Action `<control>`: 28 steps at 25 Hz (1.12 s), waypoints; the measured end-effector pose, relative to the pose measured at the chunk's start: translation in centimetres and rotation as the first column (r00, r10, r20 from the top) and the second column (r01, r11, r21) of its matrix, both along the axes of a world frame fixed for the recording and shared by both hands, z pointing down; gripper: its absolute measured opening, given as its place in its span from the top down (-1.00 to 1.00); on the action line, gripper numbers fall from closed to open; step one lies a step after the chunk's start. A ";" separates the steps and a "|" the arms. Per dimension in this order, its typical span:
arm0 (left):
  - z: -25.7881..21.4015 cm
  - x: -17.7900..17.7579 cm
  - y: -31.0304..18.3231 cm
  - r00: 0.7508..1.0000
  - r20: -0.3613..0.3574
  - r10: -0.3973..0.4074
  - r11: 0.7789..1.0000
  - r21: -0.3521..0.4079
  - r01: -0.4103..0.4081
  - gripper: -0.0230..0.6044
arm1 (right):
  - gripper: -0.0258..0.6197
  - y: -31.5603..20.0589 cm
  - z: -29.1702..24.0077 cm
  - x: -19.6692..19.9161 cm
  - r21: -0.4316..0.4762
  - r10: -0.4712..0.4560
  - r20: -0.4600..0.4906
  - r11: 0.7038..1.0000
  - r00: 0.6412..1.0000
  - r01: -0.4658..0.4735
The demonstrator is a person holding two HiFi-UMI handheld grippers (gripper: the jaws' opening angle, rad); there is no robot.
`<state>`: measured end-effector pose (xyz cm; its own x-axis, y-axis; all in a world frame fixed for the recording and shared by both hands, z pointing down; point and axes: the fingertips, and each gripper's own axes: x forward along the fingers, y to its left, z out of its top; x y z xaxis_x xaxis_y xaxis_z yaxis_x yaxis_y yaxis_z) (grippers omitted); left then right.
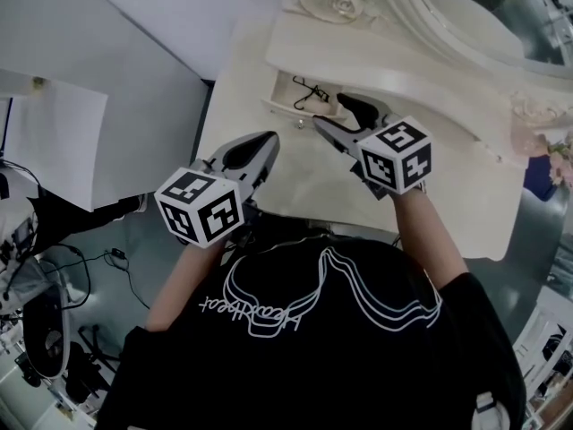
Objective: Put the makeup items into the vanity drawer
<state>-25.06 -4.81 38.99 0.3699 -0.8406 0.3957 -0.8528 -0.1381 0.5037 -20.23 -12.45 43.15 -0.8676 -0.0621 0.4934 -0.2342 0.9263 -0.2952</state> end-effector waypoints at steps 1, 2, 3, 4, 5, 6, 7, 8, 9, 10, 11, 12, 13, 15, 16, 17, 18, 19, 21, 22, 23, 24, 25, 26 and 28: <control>-0.2 0.3 0.0 1.000 0.001 0.002 1.000 0.003 -0.002 0.91 | 0.17 0.4 -0.8 0.3 -0.040 -0.006 0.043 0.999 0.999 0.007; -0.4 0.7 0.1 1.000 0.003 0.005 1.000 0.008 -0.005 0.91 | 0.19 0.8 -1.8 0.6 -0.080 -0.007 0.090 0.997 0.996 0.015; -0.7 1.0 0.1 1.000 0.004 0.008 1.000 0.013 -0.008 0.91 | 0.23 1.2 -2.8 1.1 -0.112 -0.005 0.134 0.994 0.991 0.020; -1.0 1.4 0.2 1.000 0.007 0.011 1.000 0.020 -0.011 0.91 | 0.28 1.4 -3.9 1.6 -0.128 0.000 0.172 0.992 0.985 0.022; -1.5 1.8 0.4 1.000 0.009 0.014 0.999 0.029 -0.014 0.91 | 0.34 1.6 -4.9 2.2 -0.128 0.007 0.203 0.992 0.979 0.020; -2.0 2.3 0.5 1.000 0.012 0.017 0.999 0.040 -0.017 0.91 | 0.40 1.8 -5.8 2.9 -0.118 0.015 0.228 0.993 0.974 0.013; -2.5 2.8 0.5 1.000 0.015 0.021 0.998 0.054 -0.022 0.91 | 0.45 1.8 -6.7 3.7 -0.102 0.021 0.249 0.995 0.968 0.004; -3.1 3.2 0.6 0.999 0.018 0.026 0.997 0.068 -0.028 0.91 | 0.51 2.0 -7.6 4.4 -0.085 0.025 0.267 0.996 0.963 -0.002; -3.6 3.8 0.7 0.999 0.023 0.032 0.996 0.081 -0.034 0.91 | 0.54 2.2 -8.4 5.1 -0.070 0.025 0.281 0.998 0.959 -0.005; -4.1 4.3 0.8 0.999 0.028 0.038 0.995 0.093 -0.040 0.91 | 0.56 2.5 -9.0 5.8 -0.055 0.021 0.289 0.998 0.957 -0.005; -4.6 5.0 0.9 0.998 0.034 0.045 0.994 0.103 -0.048 0.91 | 0.59 2.9 -9.5 6.5 -0.040 0.016 0.293 0.999 0.956 -0.004; -5.1 5.7 1.1 0.998 0.040 0.052 0.992 0.113 -0.056 0.91 | 0.64 3.2 -10.0 7.2 -0.022 0.013 0.296 1.000 0.955 -0.007; -5.6 6.4 1.2 0.997 0.045 0.060 0.990 0.125 -0.066 0.91 | 0.71 3.5 -10.5 7.9 -0.004 0.013 0.303 1.000 0.953 -0.012; -6.8 7.9 1.5 0.996 0.053 0.078 0.985 0.152 -0.085 0.91 | 0.87 4.2 -11.6 9.3 0.025 0.014 0.330 0.999 0.944 -0.024; -7.3 8.6 1.8 0.995 0.058 0.086 0.982 0.164 -0.094 0.91 | 0.91 4.7 -12.1 10.0 0.036 0.010 0.345 0.999 0.939 -0.024; -7.8 9.3 2.1 0.994 0.064 0.093 0.979 0.173 -0.103 0.91 | 0.91 5.3 -12.6 10.6 0.045 0.002 0.357 0.999 0.934 -0.019; -8.2 10.0 2.3 0.993 0.070 0.099 0.977 0.181 -0.110 0.91 | 0.91 5.8 -13.0 11.2 0.054 -0.009 0.365 0.998 0.931 -0.012; -8.6 10.5 2.6 0.992 0.075 0.103 0.975 0.188 -0.116 0.91 | 0.91 6.4 -13.3 11.6 0.062 -0.019 0.371 0.998 0.929 -0.004; -9.4 11.5 3.0 0.990 0.085 0.111 0.971 0.203 -0.127 0.91 | 0.91 7.3 -13.8 12.5 0.065 -0.032 0.381 0.998 0.924 0.008; -9.8 12.0 3.2 0.989 0.089 0.115 0.969 0.211 -0.132 0.91 | 0.91 7.7 -14.1 12.9 0.060 -0.036 0.390 0.998 0.920 0.013; -10.1 12.4 3.4 0.989 0.095 0.117 0.967 0.217 -0.136 0.91 | 0.91 8.1 -14.4 13.3 0.056 -0.037 0.398 0.998 0.916 0.016; -10.3 12.7 3.5 0.988 0.101 0.118 0.965 0.222 -0.138 0.91 | 0.91 8.3 -14.6 13.7 0.056 -0.035 0.404 0.998 0.914 0.013; -10.5 12.9 3.6 0.988 0.105 0.117 0.964 0.225 -0.138 0.91 | 0.91 8.4 -14.8 14.1 0.064 -0.033 0.405 0.998 0.914 0.008; -10.6 13.1 3.7 0.987 0.109 0.114 0.964 0.229 -0.137 0.91 | 0.91 8.4 -14.9 14.5 0.077 -0.032 0.400 0.997 0.916 0.001; -11.1 13.5 3.9 0.987 0.113 0.114 0.961 0.240 -0.138 0.91 | 0.91 8.4 -14.9 15.1 0.110 -0.031 0.378 0.994 0.925 -0.011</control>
<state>-11.57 -0.94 27.86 0.4489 -0.8657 0.2215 -0.8638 -0.3569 0.3557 -5.14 -4.10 28.23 -0.9890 -0.0871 0.1193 -0.1156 0.9592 -0.2580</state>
